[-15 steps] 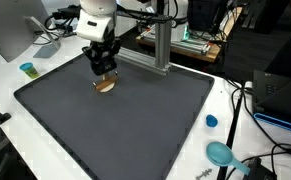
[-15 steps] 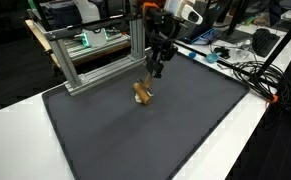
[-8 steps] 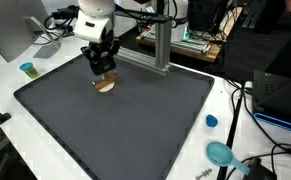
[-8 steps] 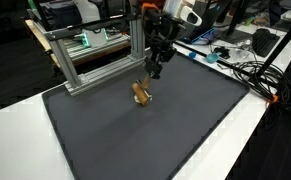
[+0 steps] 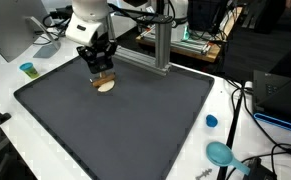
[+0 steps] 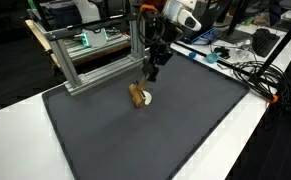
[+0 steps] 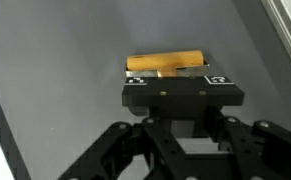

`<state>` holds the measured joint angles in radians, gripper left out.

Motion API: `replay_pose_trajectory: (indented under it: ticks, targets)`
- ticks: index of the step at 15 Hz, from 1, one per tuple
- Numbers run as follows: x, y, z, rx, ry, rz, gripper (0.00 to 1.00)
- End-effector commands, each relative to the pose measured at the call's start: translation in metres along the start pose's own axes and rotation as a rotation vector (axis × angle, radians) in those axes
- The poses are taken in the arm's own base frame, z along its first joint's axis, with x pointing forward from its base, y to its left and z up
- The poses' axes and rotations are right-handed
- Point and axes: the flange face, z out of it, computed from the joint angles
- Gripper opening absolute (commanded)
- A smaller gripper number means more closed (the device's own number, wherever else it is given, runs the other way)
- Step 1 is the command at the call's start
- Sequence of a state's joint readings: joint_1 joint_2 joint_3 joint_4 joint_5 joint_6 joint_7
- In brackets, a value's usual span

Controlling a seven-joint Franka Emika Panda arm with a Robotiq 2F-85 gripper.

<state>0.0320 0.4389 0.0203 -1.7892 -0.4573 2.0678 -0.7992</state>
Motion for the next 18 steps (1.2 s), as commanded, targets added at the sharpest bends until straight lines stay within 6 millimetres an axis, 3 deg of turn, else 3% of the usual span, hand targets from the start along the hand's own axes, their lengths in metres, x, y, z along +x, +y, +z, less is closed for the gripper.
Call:
replay_pose_trajectory:
  ticks: [1, 3, 5, 7, 10, 12, 14, 18]
  targets:
    - [0.003, 0.002, 0.016, 0.041, -0.008, 0.112, 0.21]
    - [-0.005, -0.002, -0.002, 0.032, 0.038, 0.199, 0.21]
    - [-0.038, -0.023, -0.054, 0.009, 0.107, 0.28, 0.21]
    - [-0.056, -0.026, -0.076, 0.009, 0.139, 0.382, 0.21]
    - [-0.095, -0.043, -0.124, -0.016, 0.191, 0.538, 0.21]
    - [-0.119, -0.063, -0.155, -0.035, 0.25, 0.632, 0.21]
    - [-0.131, -0.093, -0.178, -0.054, 0.324, 0.707, 0.21]
    - [-0.142, -0.157, -0.196, -0.099, 0.475, 0.825, 0.21]
